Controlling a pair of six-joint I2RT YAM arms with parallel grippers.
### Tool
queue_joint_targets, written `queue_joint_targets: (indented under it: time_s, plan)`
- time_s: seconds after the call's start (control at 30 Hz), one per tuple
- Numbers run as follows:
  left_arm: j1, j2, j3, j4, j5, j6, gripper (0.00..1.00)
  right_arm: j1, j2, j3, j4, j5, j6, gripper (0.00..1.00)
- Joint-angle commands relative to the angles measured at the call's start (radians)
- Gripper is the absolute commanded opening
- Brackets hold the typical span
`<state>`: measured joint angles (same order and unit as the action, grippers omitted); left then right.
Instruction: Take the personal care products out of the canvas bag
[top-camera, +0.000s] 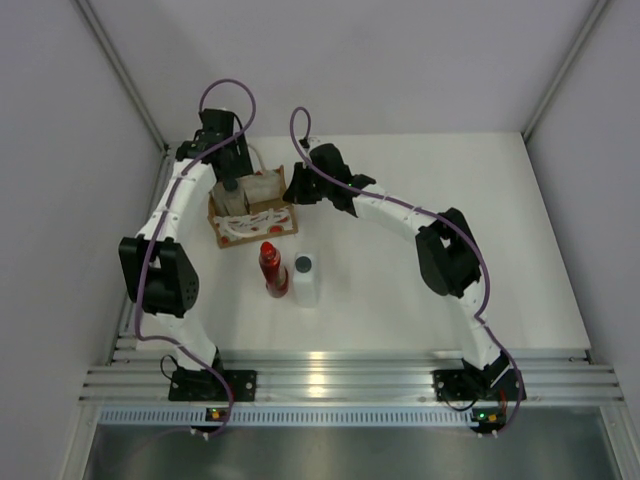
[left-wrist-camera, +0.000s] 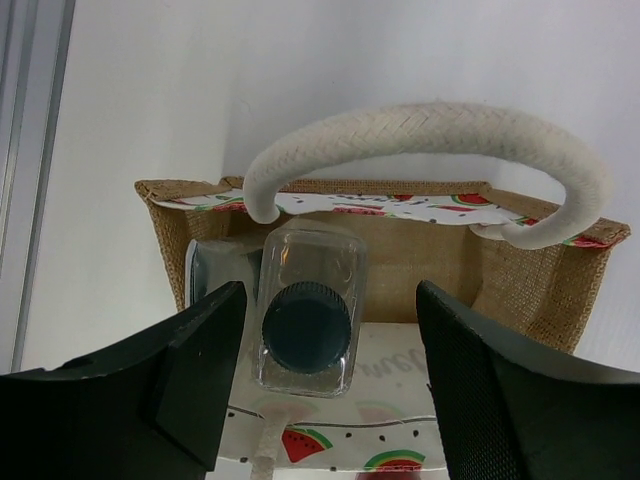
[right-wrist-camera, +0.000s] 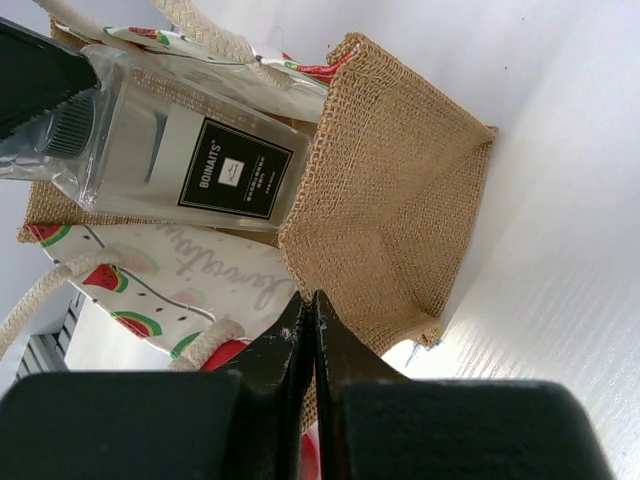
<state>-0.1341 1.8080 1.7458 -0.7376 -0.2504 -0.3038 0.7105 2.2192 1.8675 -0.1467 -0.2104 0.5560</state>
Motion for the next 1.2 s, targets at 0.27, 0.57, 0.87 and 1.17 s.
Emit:
queue_joint_targets:
  time_s: [0.27, 0.57, 0.87, 1.17]
  plan:
    - [0.001, 0.050, 0.023, -0.046, 0.011, 0.014, 0.73, -0.019, -0.001, 0.025, -0.053, 0.013, -0.031, 0.00]
    - [-0.001, 0.080, 0.004, -0.049, 0.043, -0.006, 0.71, -0.017, 0.000, 0.025, -0.053, 0.008, -0.028, 0.00]
    - [-0.002, 0.108, -0.003, -0.048, 0.043, -0.018, 0.70, -0.019, 0.005, 0.033, -0.053, 0.006, -0.025, 0.00]
    - [-0.015, 0.129, -0.026, -0.048, 0.039, -0.037, 0.66, -0.019, 0.010, 0.035, -0.053, 0.005, -0.024, 0.00]
